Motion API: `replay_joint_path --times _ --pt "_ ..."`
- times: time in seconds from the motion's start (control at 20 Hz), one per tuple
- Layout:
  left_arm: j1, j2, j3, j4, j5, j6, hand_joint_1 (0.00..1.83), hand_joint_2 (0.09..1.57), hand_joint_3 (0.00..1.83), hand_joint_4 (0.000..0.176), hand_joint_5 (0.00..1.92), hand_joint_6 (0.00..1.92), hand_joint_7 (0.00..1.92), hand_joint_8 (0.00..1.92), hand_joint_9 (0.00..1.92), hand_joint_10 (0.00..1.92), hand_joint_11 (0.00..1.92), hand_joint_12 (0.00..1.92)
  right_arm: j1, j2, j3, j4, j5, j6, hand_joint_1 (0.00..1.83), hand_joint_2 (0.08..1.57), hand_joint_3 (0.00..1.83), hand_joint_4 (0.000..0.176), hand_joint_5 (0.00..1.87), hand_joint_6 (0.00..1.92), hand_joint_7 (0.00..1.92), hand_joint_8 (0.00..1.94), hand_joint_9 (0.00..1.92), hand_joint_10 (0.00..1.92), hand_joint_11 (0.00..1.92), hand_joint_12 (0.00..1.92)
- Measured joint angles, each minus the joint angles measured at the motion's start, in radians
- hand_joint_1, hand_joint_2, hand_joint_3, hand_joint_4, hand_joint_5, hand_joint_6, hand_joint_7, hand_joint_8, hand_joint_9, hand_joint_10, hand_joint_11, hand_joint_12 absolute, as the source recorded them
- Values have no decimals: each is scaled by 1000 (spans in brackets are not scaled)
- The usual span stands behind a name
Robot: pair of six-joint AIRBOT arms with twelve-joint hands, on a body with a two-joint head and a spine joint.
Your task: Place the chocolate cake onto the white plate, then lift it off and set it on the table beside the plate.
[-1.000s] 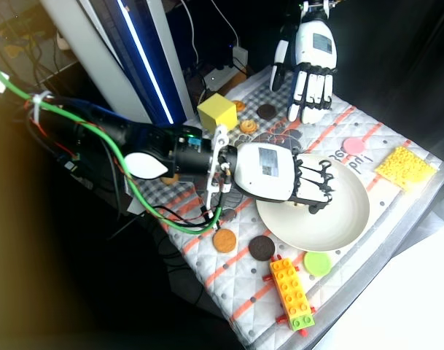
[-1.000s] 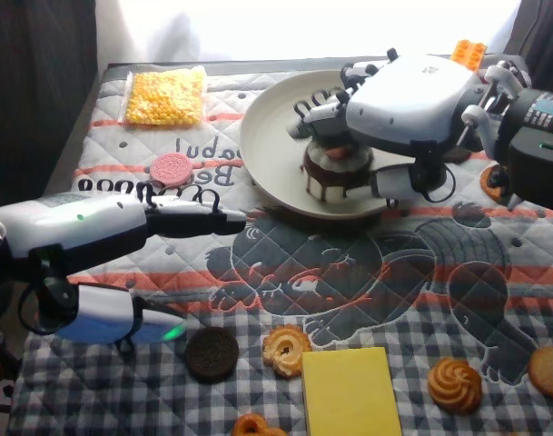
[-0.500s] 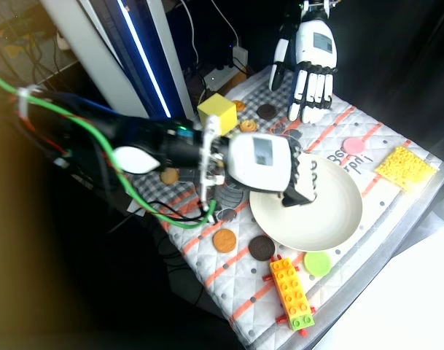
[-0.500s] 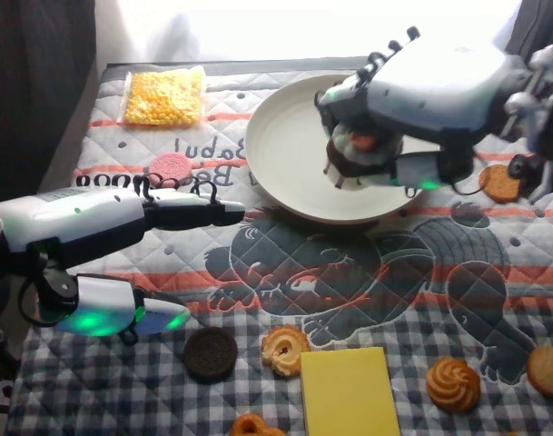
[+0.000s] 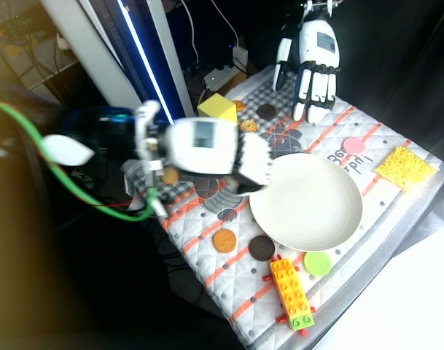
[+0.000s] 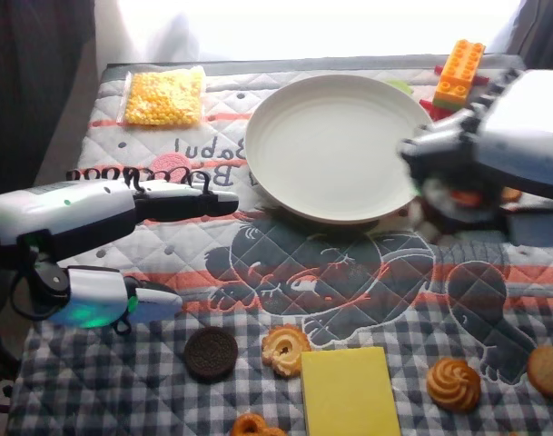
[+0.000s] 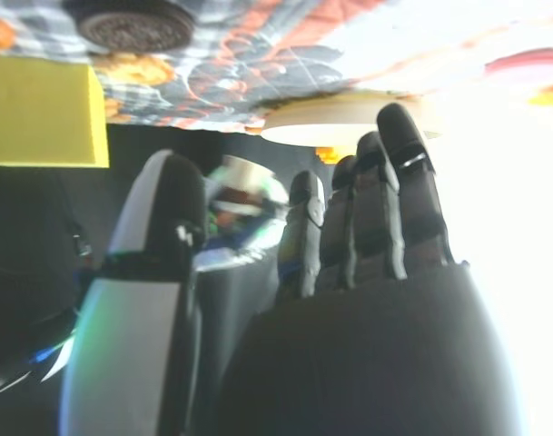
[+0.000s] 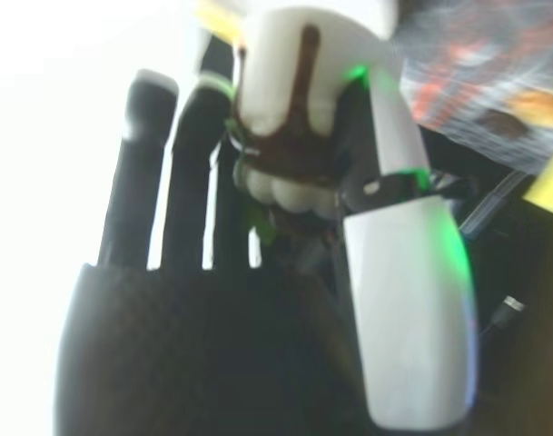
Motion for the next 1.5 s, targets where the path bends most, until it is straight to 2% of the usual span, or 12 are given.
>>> replay_joint_path --times 0.2,0.3,0.4,0.45,0.5,0.75,0.85,1.05,1.2,1.25,1.35,1.5 --pt "2 5 -3 -6 -14 0 868 1242 1 82 142 1 78 1 96 7 0 544 -92 27 -24 2 14 4 1194 1258 0 0 690 1273 782 1589 828 1900 938 1921" --pt "2 5 -3 -10 -16 -1 756 1286 10 107 101 2 53 1 100 8 0 690 -129 18 -22 26 16 7 1143 1262 0 0 661 1454 769 1395 657 1573 659 1921" --pt "2 5 -3 -14 -16 -1 765 1285 1 113 99 2 47 1 95 6 0 711 -158 16 -11 48 15 6 962 1175 0 0 148 893 258 744 120 1193 53 1857" --pt "2 5 -3 -15 -16 -1 798 1244 0 131 106 3 48 1 75 6 0 519 -163 16 -8 64 7 6 721 1113 0 19 29 211 51 148 23 238 10 731" --pt "2 5 -3 -18 -17 -1 820 1219 0 137 107 1 54 1 71 5 0 424 -169 16 -7 75 8 4 624 1057 0 74 5 41 9 29 4 47 1 145" --pt "21 13 -6 -28 -37 -1 825 1201 0 125 113 2 79 6 139 42 0 853 -182 24 -21 91 26 3 564 1013 0 64 0 0 0 0 0 0 0 0" --pt "23 20 -8 -39 -47 -1 810 1195 0 88 102 2 61 7 146 51 0 1104 -200 86 -60 85 74 4 575 981 0 91 0 0 0 0 0 0 0 0" --pt "33 23 -8 -47 -69 -2 819 1172 0 90 65 2 5 0 15 9 0 911 -272 171 -103 169 237 3 568 1013 0 84 0 0 0 0 0 0 0 0" --pt "36 47 -23 -58 -103 -2 760 1165 0 0 99 5 1 0 14 4 0 905 -325 208 -151 213 335 -39 497 1019 0 61 0 0 0 0 0 0 0 0" --pt "43 55 -23 -64 -129 -2 680 1193 2 0 60 7 0 0 11 2 0 613 -335 222 -165 220 363 -58 529 1041 1 34 0 0 0 0 0 0 0 0" --pt "56 70 -27 -89 -165 -1 459 1244 6 55 1 0 0 0 0 0 0 60 -350 246 -177 255 435 -80 571 1025 0 57 0 0 0 0 0 0 0 0" --pt "57 70 -28 -93 -188 -1 428 1231 0 78 0 0 0 0 0 0 0 0 -350 250 -176 286 460 -85 576 1045 4 50 0 0 0 0 0 0 0 0"
